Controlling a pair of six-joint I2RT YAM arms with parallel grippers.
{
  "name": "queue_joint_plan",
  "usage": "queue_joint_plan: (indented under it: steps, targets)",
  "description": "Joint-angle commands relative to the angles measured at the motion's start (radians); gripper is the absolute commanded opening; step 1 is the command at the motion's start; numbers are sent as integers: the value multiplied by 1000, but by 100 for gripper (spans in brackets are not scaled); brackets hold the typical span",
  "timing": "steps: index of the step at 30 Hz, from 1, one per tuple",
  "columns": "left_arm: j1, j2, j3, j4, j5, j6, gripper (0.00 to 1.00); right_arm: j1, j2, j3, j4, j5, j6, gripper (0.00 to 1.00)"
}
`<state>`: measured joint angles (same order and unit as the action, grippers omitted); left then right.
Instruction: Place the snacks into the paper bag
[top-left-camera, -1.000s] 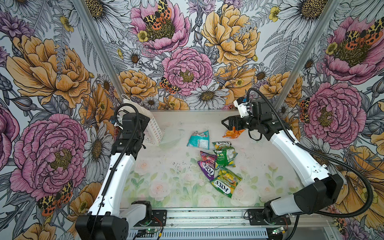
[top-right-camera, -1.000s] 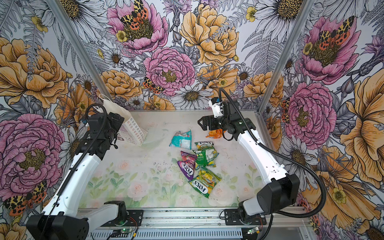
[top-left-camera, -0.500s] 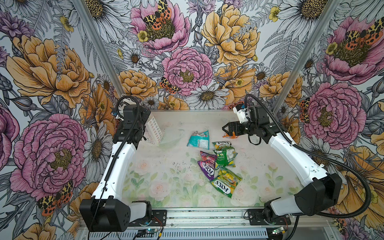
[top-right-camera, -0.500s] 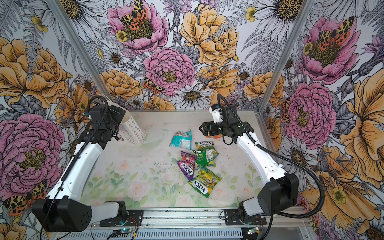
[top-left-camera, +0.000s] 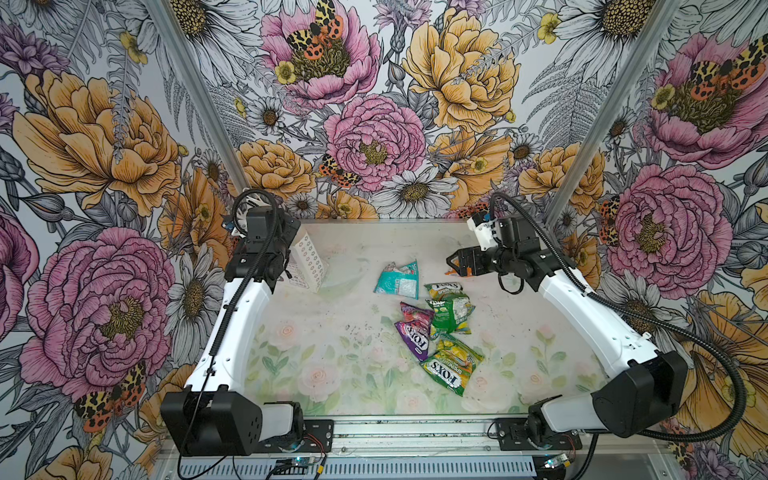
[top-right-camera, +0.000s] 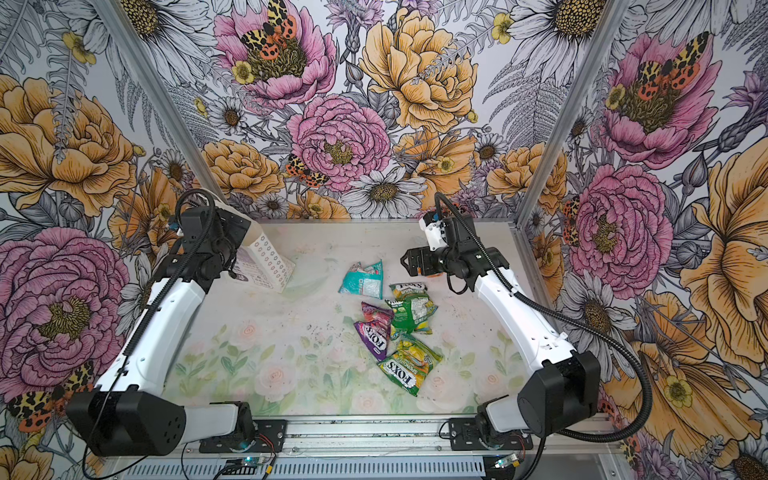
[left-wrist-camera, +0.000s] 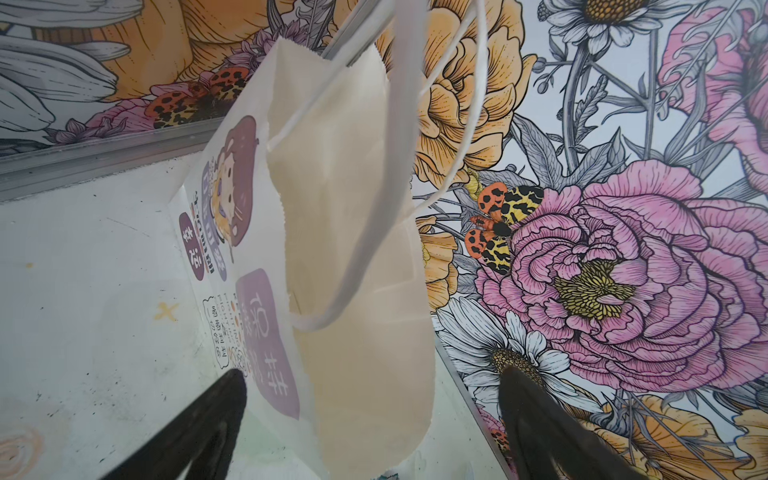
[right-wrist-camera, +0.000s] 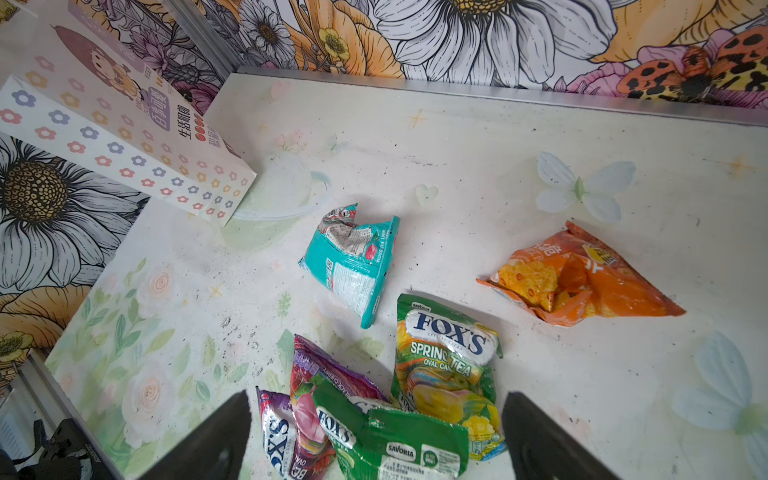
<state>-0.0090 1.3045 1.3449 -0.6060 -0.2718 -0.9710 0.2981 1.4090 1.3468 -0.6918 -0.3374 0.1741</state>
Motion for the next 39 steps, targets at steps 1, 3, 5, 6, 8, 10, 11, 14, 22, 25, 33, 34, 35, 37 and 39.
queue_joint_plan:
  steps: [1,3,5,6,8,10,11,14,22,25,33,34,35,37,39]
  targets:
    - [3,11,34,-37,-29,-9,96,7,14,-2,8,3,-30,96]
    - [-3,16,34,-41,-46,-11,96,7,24,-2,9,3,-39,96]
    - [-7,21,30,-41,-61,-14,96,8,35,2,8,2,-47,96]
    - [-11,25,29,-42,-68,-16,96,7,40,1,7,1,-50,96]
    - [-15,36,30,-46,-78,-17,96,7,50,2,8,-2,-54,96]
    - [-17,46,30,-46,-82,-18,96,7,61,3,8,-4,-55,96]
    - [-20,51,30,-46,-83,-18,96,7,65,3,8,-5,-56,96]
    - [-20,66,31,-46,-85,-23,96,6,77,3,9,-11,-53,96]
    - [-22,67,19,-45,-110,-16,89,6,91,1,14,-19,-49,96]
    - [-20,71,15,-45,-116,-17,87,7,90,1,15,-18,-50,96]
    - [-22,89,12,-44,-119,-21,86,6,88,-11,20,-20,-48,96]
    - [-21,92,13,-44,-121,-21,86,7,88,-11,21,-20,-48,96]
    - [-22,94,11,-43,-119,-21,85,7,90,-12,22,-21,-48,96]
    - [-23,97,16,-43,-118,-17,85,7,92,-13,23,-21,-48,96]
    - [-23,99,19,-43,-114,-14,84,7,96,-14,23,-23,-48,96]
